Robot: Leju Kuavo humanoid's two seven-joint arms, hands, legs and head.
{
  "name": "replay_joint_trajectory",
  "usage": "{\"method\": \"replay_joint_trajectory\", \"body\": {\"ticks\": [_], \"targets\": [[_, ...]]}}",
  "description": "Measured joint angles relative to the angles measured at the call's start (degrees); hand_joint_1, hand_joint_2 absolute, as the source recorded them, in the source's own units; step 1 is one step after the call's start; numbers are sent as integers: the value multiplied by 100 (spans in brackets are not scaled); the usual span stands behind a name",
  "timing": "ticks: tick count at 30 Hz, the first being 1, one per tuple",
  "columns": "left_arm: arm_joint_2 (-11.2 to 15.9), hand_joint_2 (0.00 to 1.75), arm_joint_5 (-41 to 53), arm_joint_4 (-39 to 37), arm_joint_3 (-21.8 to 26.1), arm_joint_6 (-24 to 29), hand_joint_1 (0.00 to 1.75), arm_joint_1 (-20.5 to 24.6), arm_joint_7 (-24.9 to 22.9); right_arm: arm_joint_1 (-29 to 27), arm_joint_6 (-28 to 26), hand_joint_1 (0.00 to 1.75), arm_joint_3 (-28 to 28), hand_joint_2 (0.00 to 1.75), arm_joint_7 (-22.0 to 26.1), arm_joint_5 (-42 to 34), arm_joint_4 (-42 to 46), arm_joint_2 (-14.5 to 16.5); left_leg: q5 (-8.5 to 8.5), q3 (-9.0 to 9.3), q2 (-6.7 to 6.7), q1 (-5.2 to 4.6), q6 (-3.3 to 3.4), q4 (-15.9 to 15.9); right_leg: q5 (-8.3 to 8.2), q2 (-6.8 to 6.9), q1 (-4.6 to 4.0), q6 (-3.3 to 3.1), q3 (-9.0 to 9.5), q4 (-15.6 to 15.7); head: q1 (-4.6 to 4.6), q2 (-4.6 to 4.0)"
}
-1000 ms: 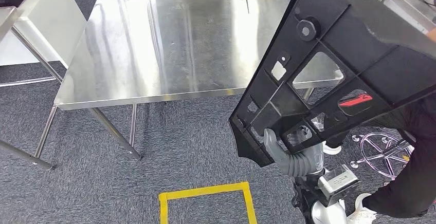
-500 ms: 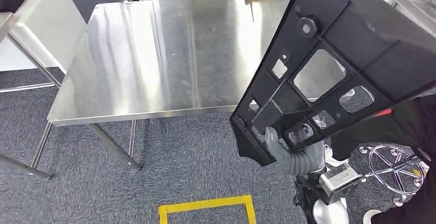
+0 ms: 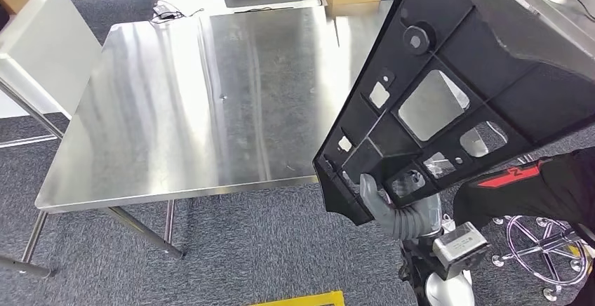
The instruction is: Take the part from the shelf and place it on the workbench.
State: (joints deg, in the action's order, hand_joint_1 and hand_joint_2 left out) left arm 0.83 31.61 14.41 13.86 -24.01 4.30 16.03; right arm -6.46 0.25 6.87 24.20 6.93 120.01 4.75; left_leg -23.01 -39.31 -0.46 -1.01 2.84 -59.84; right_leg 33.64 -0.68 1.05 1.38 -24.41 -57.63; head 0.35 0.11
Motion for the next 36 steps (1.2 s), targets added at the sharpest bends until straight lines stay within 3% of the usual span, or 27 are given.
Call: {"method": "replay_joint_trajectory", "body": {"ticks": [2, 3, 5, 7, 8, 9, 10, 12, 13, 14, 15, 16, 18, 19, 21, 23, 24, 25, 27, 28, 32, 34, 36], "targets": [[-11, 175, -12, 8, 20, 5, 0, -7, 18, -1, 6, 175, 2, 175, 8, 8, 5, 7, -32, 228, -8, 10, 59, 198, -56, 4, -27, 98, 79, -40, -8, -1], [-19, 175, -16, 10, 29, 8, 0, -8, 28, 2, 9, 175, 5, 175, 19, 11, 6, 3, -49, 354, -13, 21, 84, 277, -83, 8, -31, 130, 2, -210, -10, -1], [-36, 175, -18, 13, 46, 11, 0, -11, 47, 9, 8, 175, 11, 175, 38, 14, 2, -10, -116, 561, -31, 36, 111, 381, -15, 13, -27, 112, -415, -892, -2, -1], [-44, 175, -16, 13, 60, 11, 0, -21, 61, 3, -20, 175, 13, 175, 49, 50, -7, -31, -241, 693, -52, 44, 112, 399, 287, 13, -29, 49, -974, -1483, 9, 0], [-49, 175, -14, 13, 69, 10, 0, -34, 67, -2, -46, 175, 12, 175, 50, 88, -10, -39, -318, 777, -64, 46, 103, 399, 424, 14, -28, 30, -1165, -1550, 9, 0], [-54, 175, -12, 13, 83, 9, 0, -45, 73, -5, -73, 175, 12, 175, 51, 129, -13, -48, -399, 875, -78, 49, 92, 399, 462, 15, -22, 53, -1270, -1450, 11, 0], [-59, 175, -10, 13, 97, 8, 0, -52, 78, -5, -95, 175, 12, 175, 51, 162, -14, -54, -481, 982, -90, 53, 78, 398, 348, 16, -11, 101, -1303, -1209, 12, 0], [-58, 175, -8, 10, 122, 8, 0, -57, 88, -15, -142, 175, 12, 175, 52, 236, -24, -67, -661, 1175, -108, 50, 33, 369, -303, 48, 20, 269, -1297, -541, 13, 0], [-56, 175, -7, 10, 132, 10, 0, -60, 115, -20, -199, 175, 13, 175, 35, 329, -32, -73, -754, 1239, -116, 39, 2, 341, -628, 67, 23, 282, -1270, -310, 12, -1], [-52, 175, -5, 12, 142, 10, 0, -65, 159, -27, -306, 175, 10, 175, -5, 503, -37, -75, -833, 1283, -118, 28, -33, 314, -853, 83, 16, 245, -1253, -182, 1, -1], [-50, 175, -3, 14, 155, 11, 0, -68, 218, -31, -462, 175, 5, 175, -69, 769, -39, -75, -888, 1329, -112, 24, -64, 280, -932, 94, -2, 160, -1233, -152, -5, 0], [-48, 175, -6, 19, 171, 11, 0, -68, 279, -28, -664, 175, 0, 175, -159, 1129, -38, -73, -921, 1346, -102, 28, -92, 269, -912, 83, -5, 52, -1181, -169, -11, 0], [-63, 175, -14, 21, 214, 7, 0, -61, 356, -20, -1128, 175, -28, 175, -382, 2045, -36, -68, -962, 1290, -59, 51, -135, 73, -860, 75, 10, -70, -1083, -131, -18, 0], [-74, 175, -17, 20, 238, 4, 0, -59, 371, -7, -1351, 175, -49, 175, -503, 2543, -41, -68, -1021, 1165, -42, 64, -161, -147, -833, 72, 21, -115, -1026, -112, -24, 0], [-98, 175, -5, 17, 278, -1, 0, -73, 378, 53, -1777, 175, -132, 175, -835, 3690, -97, -76, -1273, 719, -9, 103, -222, -813, -769, 71, 5, -191, -954, -97, -33, 0], [-108, 175, 28, 15, 298, -1, 0, -108, 366, 158, -2066, 175, -243, 175, -1224, 4731, -242, -127, -1398, 285, 4, 134, -260, -1256, -701, 58, -22, -221, -893, -98, -33, 0], [-111, 175, 51, 15, 301, -1, 0, -125, 357, 223, -2132, 175, -299, 175, -1405, 5110, -355, -174, -1282, 185, 6, 140, -257, -1223, -666, 49, -35, -219, -852, -98, -33, 0], [-113, 175, 68, 15, 304, -1, 0, -134, 348, 302, -2160, 175, -348, 175, -1551, 5402, -495, -233, -1024, 191, 7, 137, -230, -977, -630, 42, -47, -212, -802, -97, -34, 0], [-108, 175, 91, 15, 315, -1, 0, -134, 330, 481, -2193, 175, -438, 175, -1746, 5780, -797, -349, -506, 355, 20, 105, -128, -292, -578, 36, -57, -199, -720, -78, -29, 0], [-103, 175, 96, 16, 324, -1, 0, -129, 322, 570, -2212, 175, -478, 175, -1789, 5868, -930, -399, -369, 430, 22, 76, -77, -30, -565, 35, -49, -184, -700, -62, -28, 0], [-93, 175, 119, 20, 365, 11, 0, -134, 299, 761, -2430, 175, -545, 175, -1865, 6293, -1291, -549, -301, 558, 20, 1, 37, 263, -560, 52, -34, -78, -669, 23, -31, 0], [-106, 175, 151, 19, 386, 15, 0, -121, 287, 941, -2762, 175, -528, 175, -1881, 6759, -1528, -666, -207, 663, 22, 5, -52, 419, -631, 62, -62, -12, -605, 122, -19, -1], [-127, 175, 214, 17, 391, 15, 0, -91, 240, 1238, -3046, 175, -467, 175, -1861, 7111, -1930, -815, -175, 698, 10, -6, -147, 463, -666, 63, -70, 14, -546, 203, -8, -1]]}}
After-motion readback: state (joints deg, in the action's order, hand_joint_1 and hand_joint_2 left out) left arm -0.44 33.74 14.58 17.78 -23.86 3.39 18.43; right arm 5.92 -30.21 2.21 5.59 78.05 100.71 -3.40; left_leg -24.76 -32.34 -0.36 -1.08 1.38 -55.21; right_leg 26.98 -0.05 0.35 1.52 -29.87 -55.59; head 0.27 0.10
